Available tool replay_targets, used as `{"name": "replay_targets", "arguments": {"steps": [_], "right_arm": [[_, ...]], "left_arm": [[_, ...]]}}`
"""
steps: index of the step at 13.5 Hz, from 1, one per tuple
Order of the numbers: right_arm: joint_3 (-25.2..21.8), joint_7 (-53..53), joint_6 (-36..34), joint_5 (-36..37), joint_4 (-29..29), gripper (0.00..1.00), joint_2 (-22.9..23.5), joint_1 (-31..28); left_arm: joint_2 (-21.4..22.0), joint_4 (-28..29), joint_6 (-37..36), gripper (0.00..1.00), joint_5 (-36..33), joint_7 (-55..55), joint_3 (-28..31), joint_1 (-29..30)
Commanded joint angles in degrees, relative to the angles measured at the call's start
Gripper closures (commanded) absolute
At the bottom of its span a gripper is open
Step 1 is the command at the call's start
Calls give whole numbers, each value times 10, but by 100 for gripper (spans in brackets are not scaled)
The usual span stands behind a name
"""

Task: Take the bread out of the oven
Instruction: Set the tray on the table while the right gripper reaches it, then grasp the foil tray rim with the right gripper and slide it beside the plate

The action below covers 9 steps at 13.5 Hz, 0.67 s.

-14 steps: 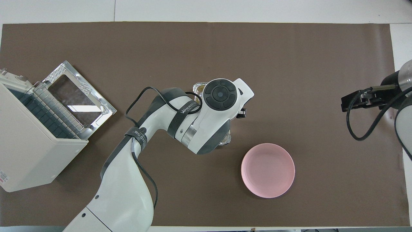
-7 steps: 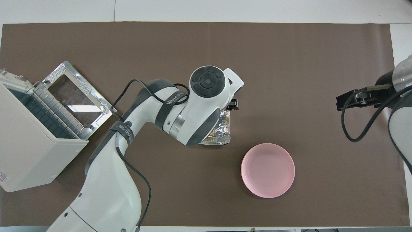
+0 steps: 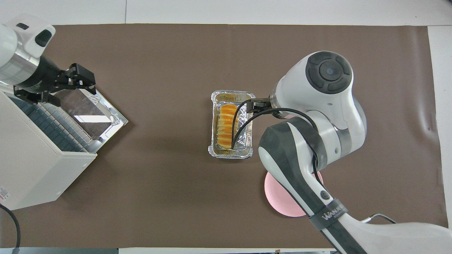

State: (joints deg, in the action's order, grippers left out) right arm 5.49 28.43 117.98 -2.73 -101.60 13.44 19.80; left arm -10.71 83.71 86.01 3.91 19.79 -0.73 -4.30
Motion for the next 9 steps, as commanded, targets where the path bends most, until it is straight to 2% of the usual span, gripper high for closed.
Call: {"name": "replay_targets", "arguments": {"steps": [1,3,6,8,9], "right_arm": [[-1,42,61,-19,-51,0,10,3],[-1,46,80,-51,-58,0,29,8],[-1,89,122,-52,-88,1,37,26],[0,89,124,-52,-107,11,35,26],[0,90,124,-53,-113,21,35,26]], "left_arm": [[62,47,-62,0,-13,-62,-8,32],[100,94,-59,0,-14,-78,-8,32],[113,110,-66,0,-25,-97,-8,30],[117,109,-59,0,-25,-99,-8,26],[112,99,-49,0,-25,-102,-8,26]]}}
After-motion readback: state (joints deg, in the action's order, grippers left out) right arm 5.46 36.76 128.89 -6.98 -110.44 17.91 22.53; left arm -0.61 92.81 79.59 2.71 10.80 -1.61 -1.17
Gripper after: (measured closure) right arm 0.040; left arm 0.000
